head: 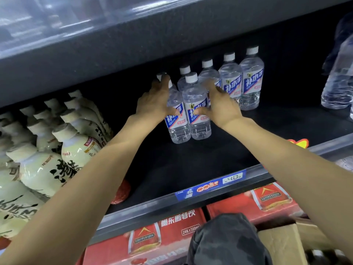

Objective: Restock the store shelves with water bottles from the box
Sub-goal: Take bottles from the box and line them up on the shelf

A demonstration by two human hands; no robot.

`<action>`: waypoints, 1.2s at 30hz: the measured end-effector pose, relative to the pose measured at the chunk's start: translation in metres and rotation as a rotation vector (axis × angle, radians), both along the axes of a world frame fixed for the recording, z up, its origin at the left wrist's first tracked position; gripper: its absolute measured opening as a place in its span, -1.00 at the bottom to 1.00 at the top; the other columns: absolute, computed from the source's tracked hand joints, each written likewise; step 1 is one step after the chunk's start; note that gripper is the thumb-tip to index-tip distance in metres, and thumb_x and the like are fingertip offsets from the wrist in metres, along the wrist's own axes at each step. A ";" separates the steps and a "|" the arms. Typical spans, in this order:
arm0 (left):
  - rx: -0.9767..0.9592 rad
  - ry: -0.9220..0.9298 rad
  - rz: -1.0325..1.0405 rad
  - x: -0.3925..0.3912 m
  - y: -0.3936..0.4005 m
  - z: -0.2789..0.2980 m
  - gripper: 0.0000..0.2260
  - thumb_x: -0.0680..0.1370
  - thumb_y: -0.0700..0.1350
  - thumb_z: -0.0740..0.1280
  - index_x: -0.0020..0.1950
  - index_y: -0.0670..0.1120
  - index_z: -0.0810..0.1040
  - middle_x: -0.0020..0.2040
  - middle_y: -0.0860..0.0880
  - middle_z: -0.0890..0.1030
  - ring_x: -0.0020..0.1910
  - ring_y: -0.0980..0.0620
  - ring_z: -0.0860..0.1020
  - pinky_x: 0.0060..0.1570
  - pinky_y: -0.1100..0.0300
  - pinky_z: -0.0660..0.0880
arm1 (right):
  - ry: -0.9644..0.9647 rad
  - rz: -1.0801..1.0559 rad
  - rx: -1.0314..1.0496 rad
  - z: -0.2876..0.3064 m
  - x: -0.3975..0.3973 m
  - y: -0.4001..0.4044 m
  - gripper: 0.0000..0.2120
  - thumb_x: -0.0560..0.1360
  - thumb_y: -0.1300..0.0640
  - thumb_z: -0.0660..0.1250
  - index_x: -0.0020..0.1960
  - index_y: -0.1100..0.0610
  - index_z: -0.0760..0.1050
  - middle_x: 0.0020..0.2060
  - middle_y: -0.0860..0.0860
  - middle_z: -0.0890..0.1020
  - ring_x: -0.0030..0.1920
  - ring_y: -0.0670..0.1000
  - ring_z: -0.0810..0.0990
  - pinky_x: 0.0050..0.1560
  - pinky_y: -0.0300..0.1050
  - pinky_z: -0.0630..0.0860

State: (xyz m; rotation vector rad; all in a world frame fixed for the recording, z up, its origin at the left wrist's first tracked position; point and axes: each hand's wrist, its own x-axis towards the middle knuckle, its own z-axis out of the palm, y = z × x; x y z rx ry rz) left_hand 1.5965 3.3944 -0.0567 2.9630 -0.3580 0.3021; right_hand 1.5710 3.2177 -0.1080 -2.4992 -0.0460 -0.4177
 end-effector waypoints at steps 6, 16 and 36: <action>-0.029 -0.024 0.000 0.003 0.002 -0.005 -0.07 0.35 0.00 0.58 0.53 0.05 0.05 0.44 -0.14 0.31 0.28 -0.29 0.48 0.10 -0.12 0.51 | -0.006 0.011 0.035 -0.005 0.006 0.002 -0.29 0.47 -0.01 0.44 0.48 0.02 0.14 0.22 0.20 0.49 0.08 0.27 0.58 0.01 0.16 0.54; -0.043 -0.029 -0.042 -0.005 0.004 -0.001 -0.13 0.38 0.04 0.55 0.53 0.01 0.09 0.41 -0.19 0.35 0.27 -0.30 0.48 0.11 -0.13 0.52 | 0.009 0.070 0.086 -0.007 0.008 -0.001 -0.28 0.51 0.09 0.40 0.54 -0.02 0.09 0.22 0.19 0.50 0.07 0.23 0.58 0.08 0.09 0.55; 0.074 -0.057 -0.039 -0.049 0.001 0.002 -0.16 0.45 -0.02 0.49 0.58 0.07 0.04 0.46 -0.18 0.14 0.23 -0.28 0.47 0.10 -0.14 0.54 | 0.079 0.133 -0.062 0.005 -0.039 -0.024 -0.38 0.60 0.07 0.26 0.56 0.11 0.04 0.05 0.18 0.58 0.06 0.22 0.59 0.06 0.07 0.54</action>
